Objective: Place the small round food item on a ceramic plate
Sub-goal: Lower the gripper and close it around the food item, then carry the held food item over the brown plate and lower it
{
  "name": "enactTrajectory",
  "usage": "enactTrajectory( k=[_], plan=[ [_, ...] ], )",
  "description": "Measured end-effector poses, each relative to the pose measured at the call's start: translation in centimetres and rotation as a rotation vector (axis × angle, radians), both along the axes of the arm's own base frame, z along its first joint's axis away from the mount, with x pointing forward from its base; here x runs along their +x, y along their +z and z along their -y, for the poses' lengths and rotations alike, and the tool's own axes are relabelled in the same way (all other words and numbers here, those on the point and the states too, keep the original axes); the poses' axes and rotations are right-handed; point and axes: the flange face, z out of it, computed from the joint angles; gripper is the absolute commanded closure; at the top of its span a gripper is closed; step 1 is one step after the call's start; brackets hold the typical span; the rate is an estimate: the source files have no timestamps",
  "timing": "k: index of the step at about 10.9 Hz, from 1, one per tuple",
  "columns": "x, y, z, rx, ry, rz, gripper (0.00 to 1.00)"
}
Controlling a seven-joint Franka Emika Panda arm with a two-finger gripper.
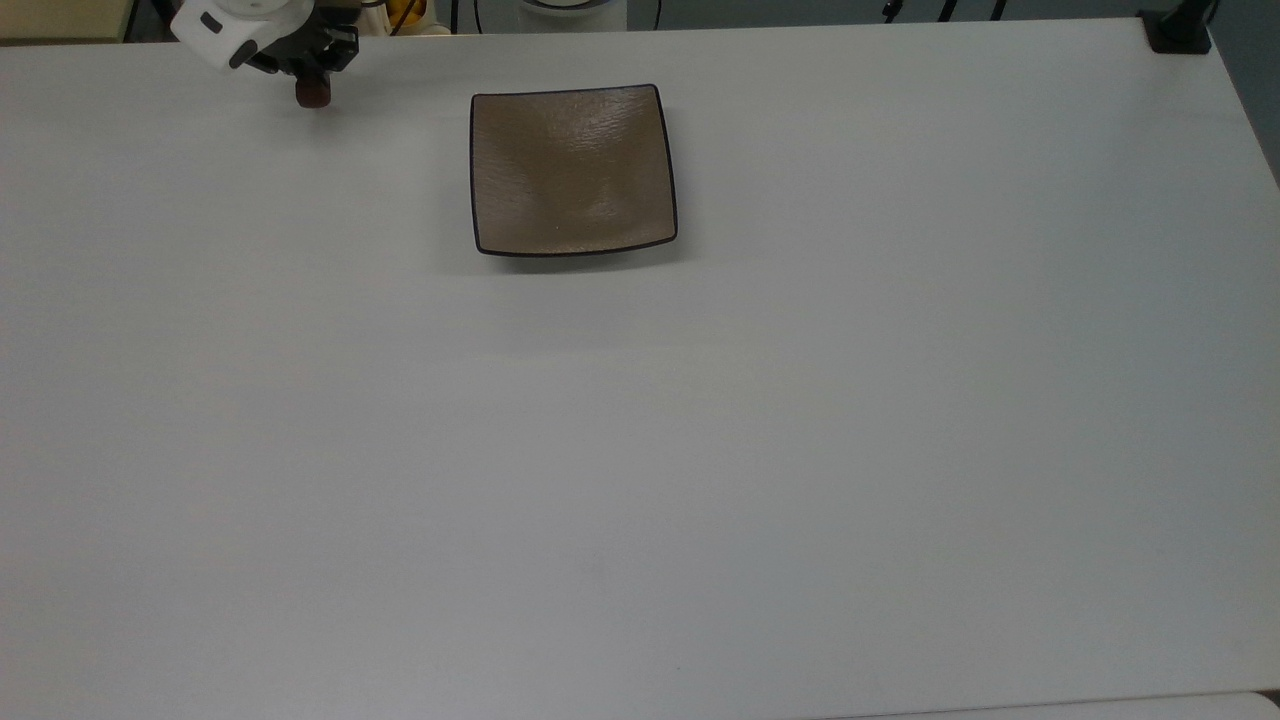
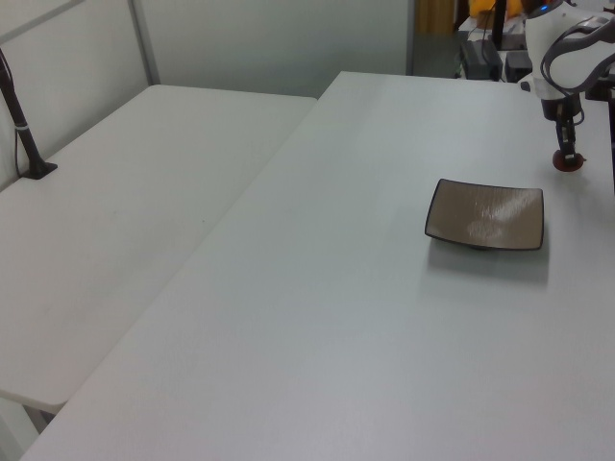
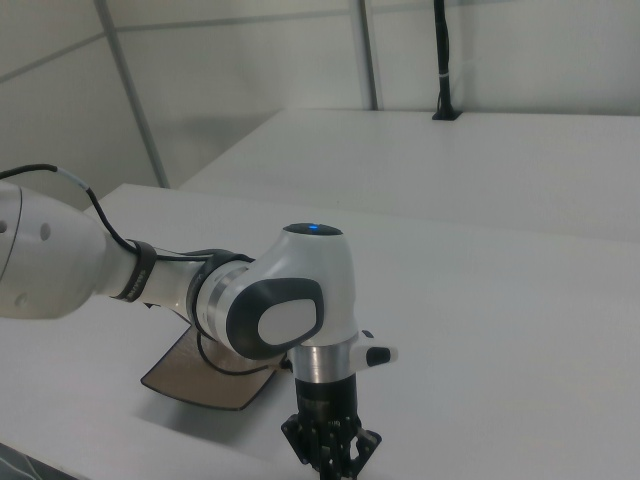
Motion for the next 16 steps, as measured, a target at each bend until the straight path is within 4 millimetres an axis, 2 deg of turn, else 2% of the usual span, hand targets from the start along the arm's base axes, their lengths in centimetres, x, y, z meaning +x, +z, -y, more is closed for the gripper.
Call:
enactTrajectory(
  k=[3,5,7,10,13,14,15,16],
  plan=[
    [0.1,2.5,0.2,0.007,-0.017,-0.011,0.89],
    [1.4,4.6,-1.0,0.081,-0.073,0.060,0.87],
    [2.7,5.6,-2.8,0.105,-0.158,0.106,0.86],
    [5.0,6.6,-7.9,0.145,-0.241,0.145,0.86],
    [6.8,7.4,-13.9,0.191,-0.275,0.164,0.86],
    [7.3,7.5,-16.2,0.205,-0.284,0.176,0.68],
    [7.8,7.5,-18.5,0.205,-0.288,0.191,0.21],
    [8.0,7.4,-20.4,0.200,-0.285,0.191,0.00]
  ],
)
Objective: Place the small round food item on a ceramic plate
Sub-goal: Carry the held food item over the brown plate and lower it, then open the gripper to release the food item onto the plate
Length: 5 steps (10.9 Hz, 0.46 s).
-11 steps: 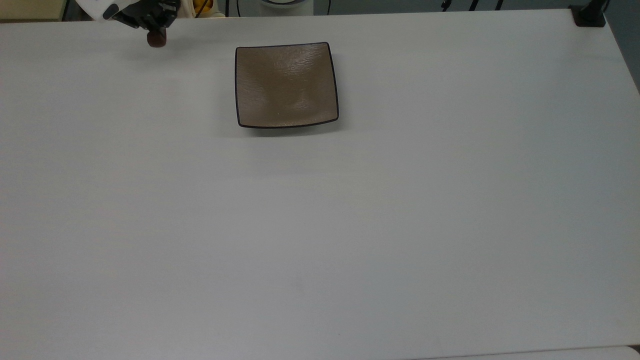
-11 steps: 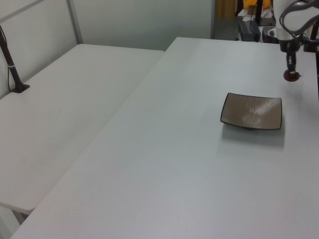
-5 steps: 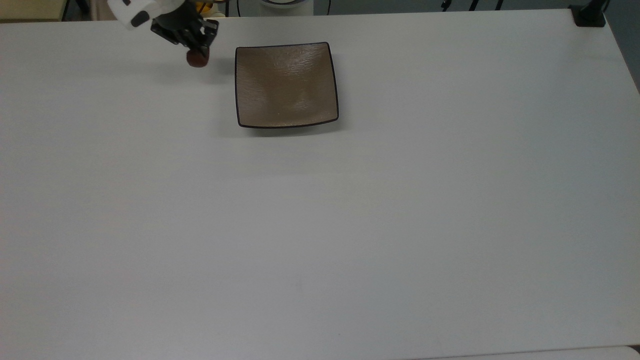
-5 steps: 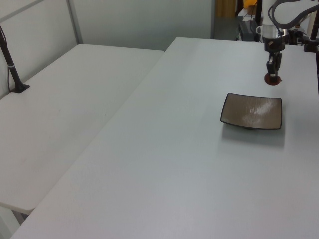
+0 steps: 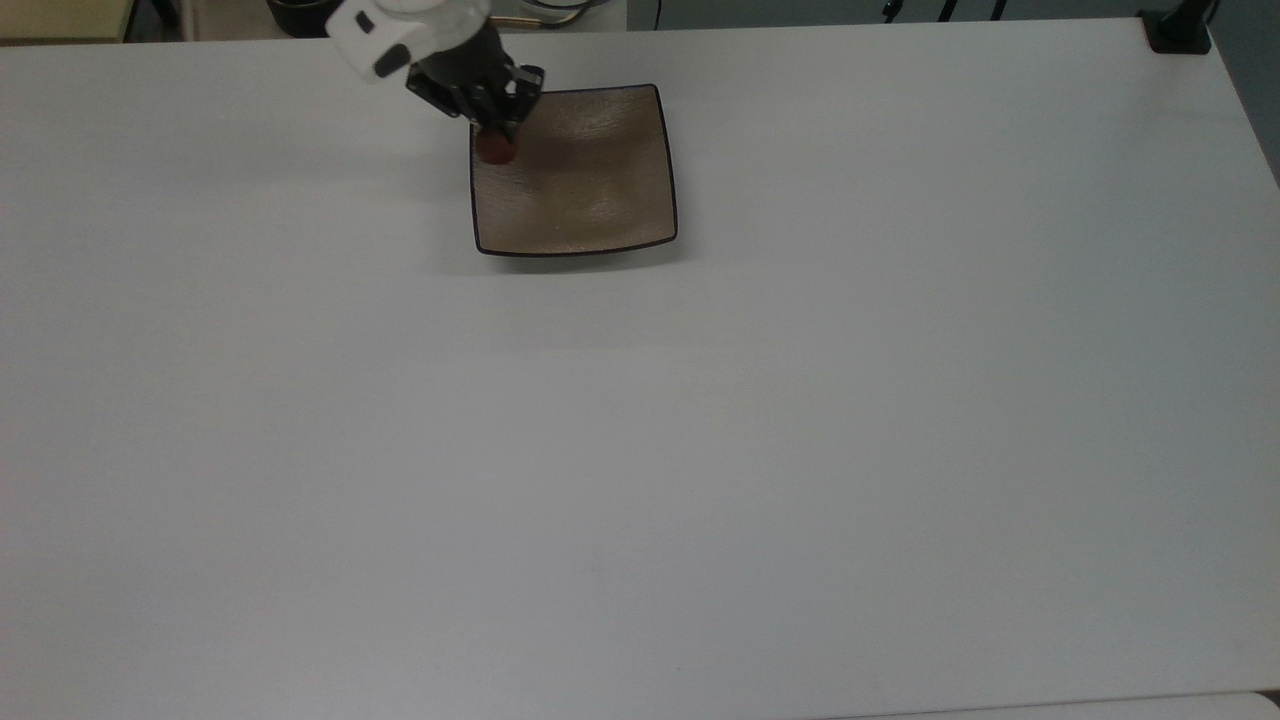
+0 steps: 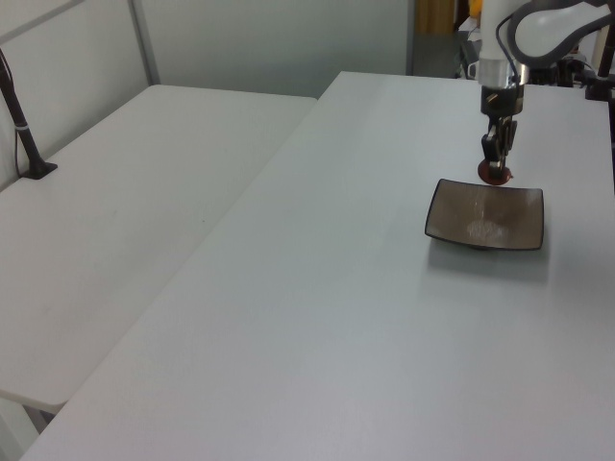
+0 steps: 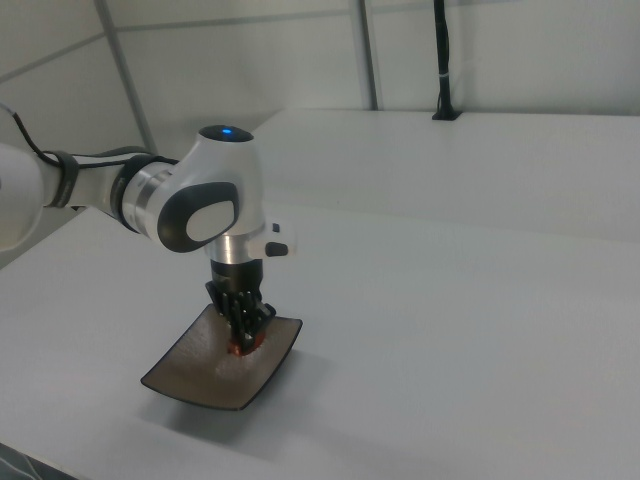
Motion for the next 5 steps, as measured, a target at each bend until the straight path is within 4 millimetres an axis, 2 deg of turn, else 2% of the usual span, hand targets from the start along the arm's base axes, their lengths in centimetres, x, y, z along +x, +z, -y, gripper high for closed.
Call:
enactTrajectory(
  k=[2,3,5],
  plan=[
    [0.2,-0.9,-3.2,-0.011,0.014,-0.017,0.00],
    [0.2,-1.2,-3.6,-0.014,0.011,-0.023,0.00],
    [0.3,-1.2,-3.3,-0.014,0.003,-0.023,0.00]
  ],
)
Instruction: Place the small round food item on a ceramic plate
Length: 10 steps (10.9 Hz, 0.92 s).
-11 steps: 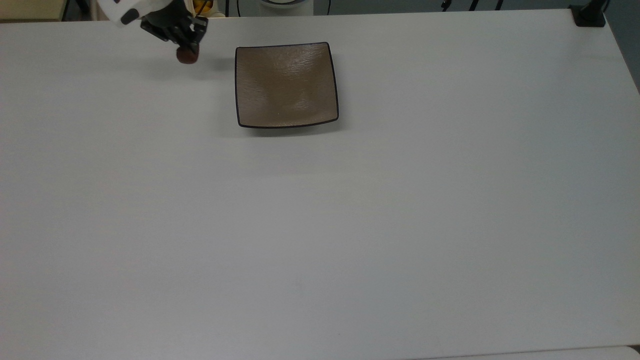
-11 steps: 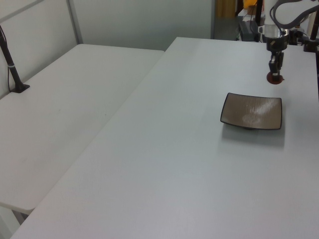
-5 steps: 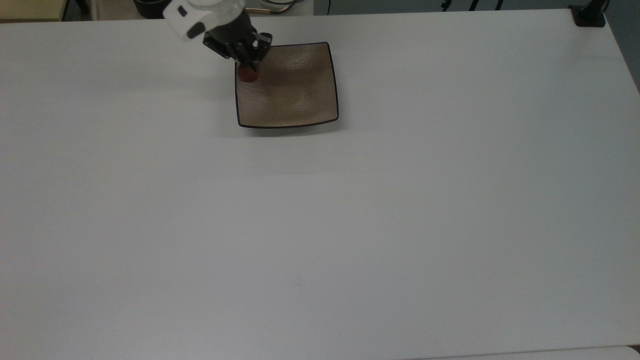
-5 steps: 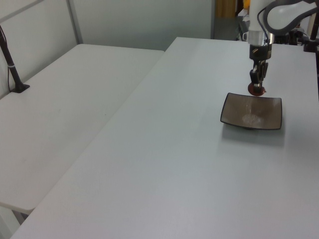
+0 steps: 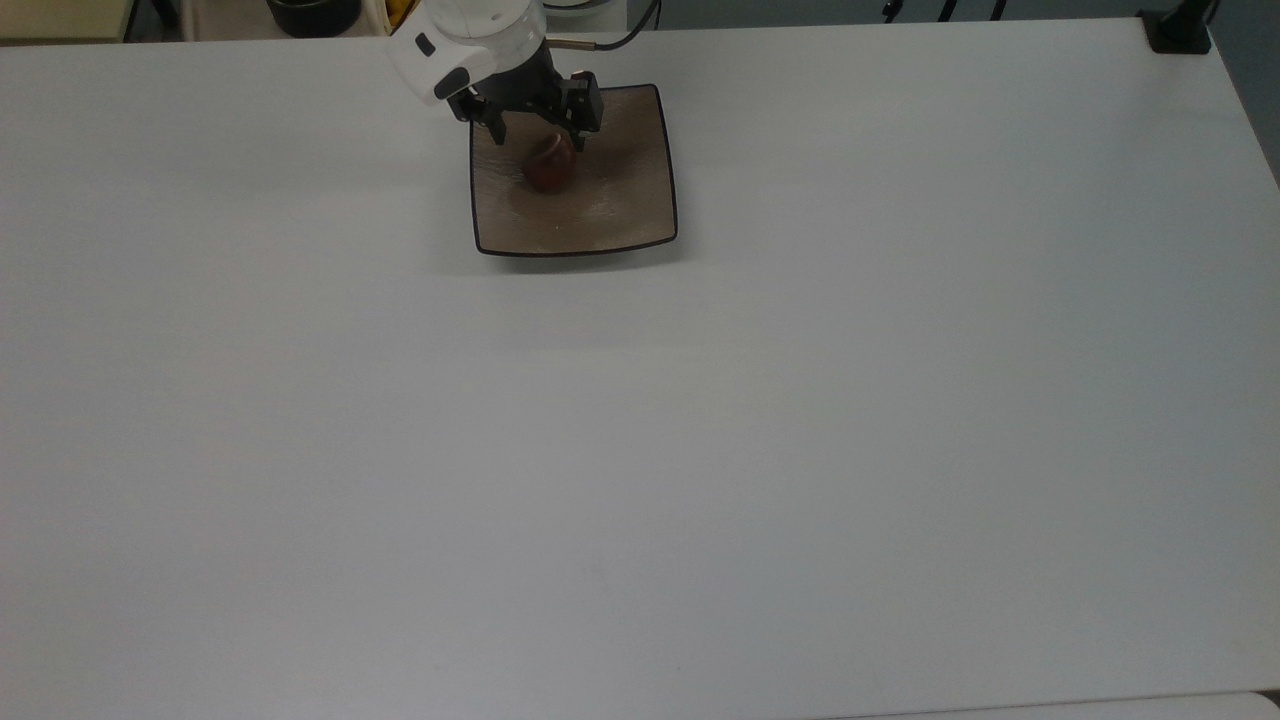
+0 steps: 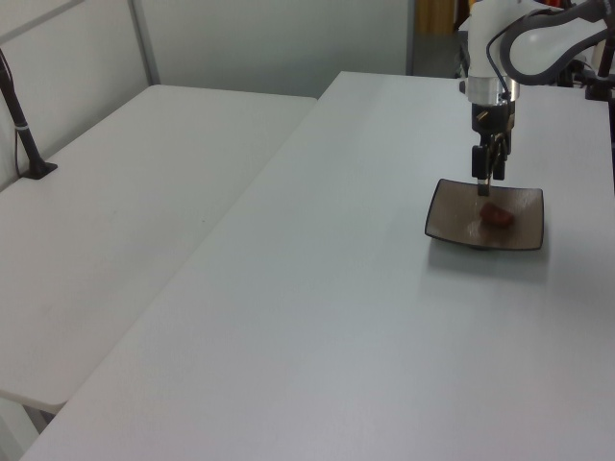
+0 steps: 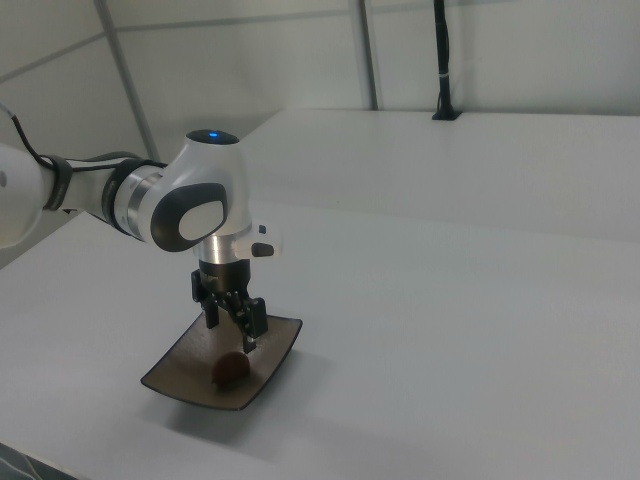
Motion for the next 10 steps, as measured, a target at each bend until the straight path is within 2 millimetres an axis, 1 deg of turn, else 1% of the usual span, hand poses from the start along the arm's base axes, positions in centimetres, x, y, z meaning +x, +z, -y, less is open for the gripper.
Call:
enactTrajectory(
  k=[2,3,4,5,7,8,9,10],
  plan=[
    [0.2,0.4,0.1,0.000,-0.001,0.009,0.00],
    [0.7,1.4,0.0,0.001,-0.001,0.028,0.00],
    [1.3,3.1,0.0,0.004,0.002,0.034,0.00],
    [1.8,5.3,-0.1,0.008,0.008,0.034,0.00],
    [3.3,10.9,-0.3,0.013,0.018,0.101,0.00],
    [3.7,12.8,-1.0,0.014,0.031,0.134,0.00],
    [3.9,13.9,-2.4,0.010,0.058,0.156,0.00],
    [3.9,14.5,-4.3,-0.013,0.090,0.167,0.00]
  ],
)
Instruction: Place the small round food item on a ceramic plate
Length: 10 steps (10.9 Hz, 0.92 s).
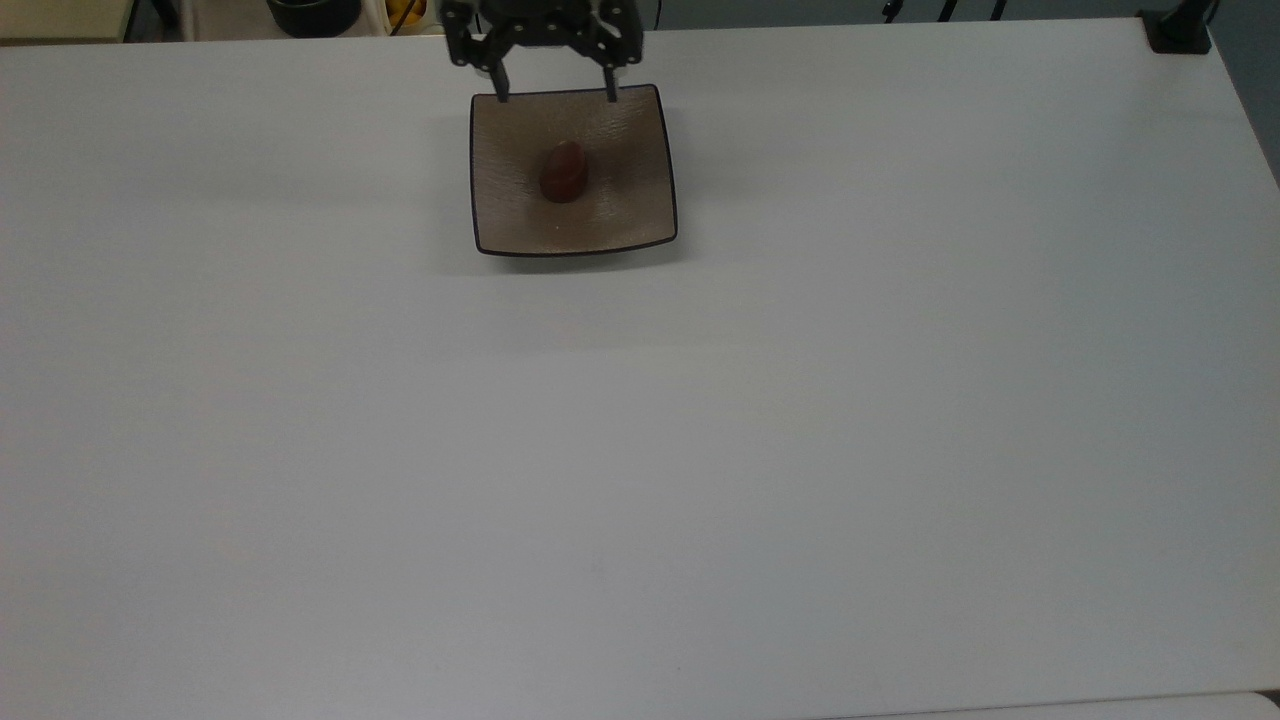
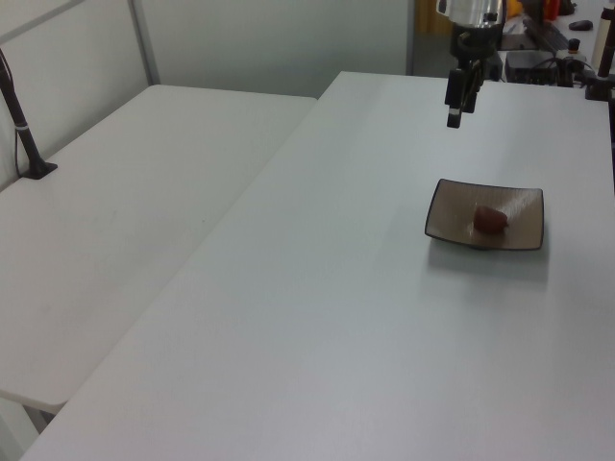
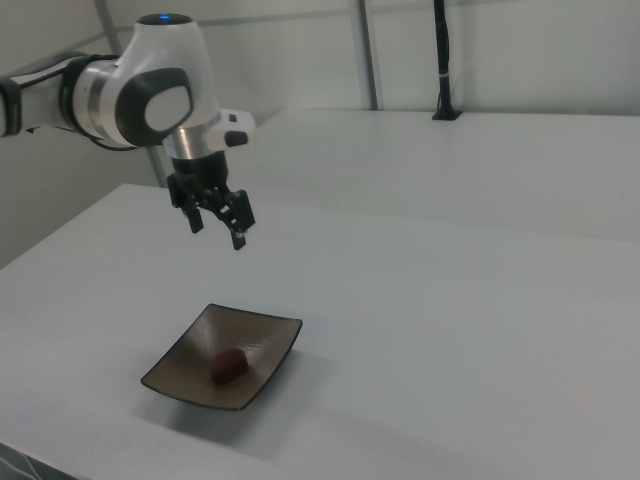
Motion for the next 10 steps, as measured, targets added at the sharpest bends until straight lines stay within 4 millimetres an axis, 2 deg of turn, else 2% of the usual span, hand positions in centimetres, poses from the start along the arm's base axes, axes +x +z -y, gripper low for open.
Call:
enactTrajectory(
  k=[3,4,5,10],
  plan=[
    [-1.0,-0.4,-6.9,-0.122,0.049,0.013,0.00],
    [-1.4,-0.8,-8.8,-0.137,0.071,0.011,0.00],
    [-1.5,-1.2,-9.8,-0.139,0.079,0.004,0.00],
    [-0.2,-2.9,-9.4,-0.128,0.068,0.015,0.00]
  ],
)
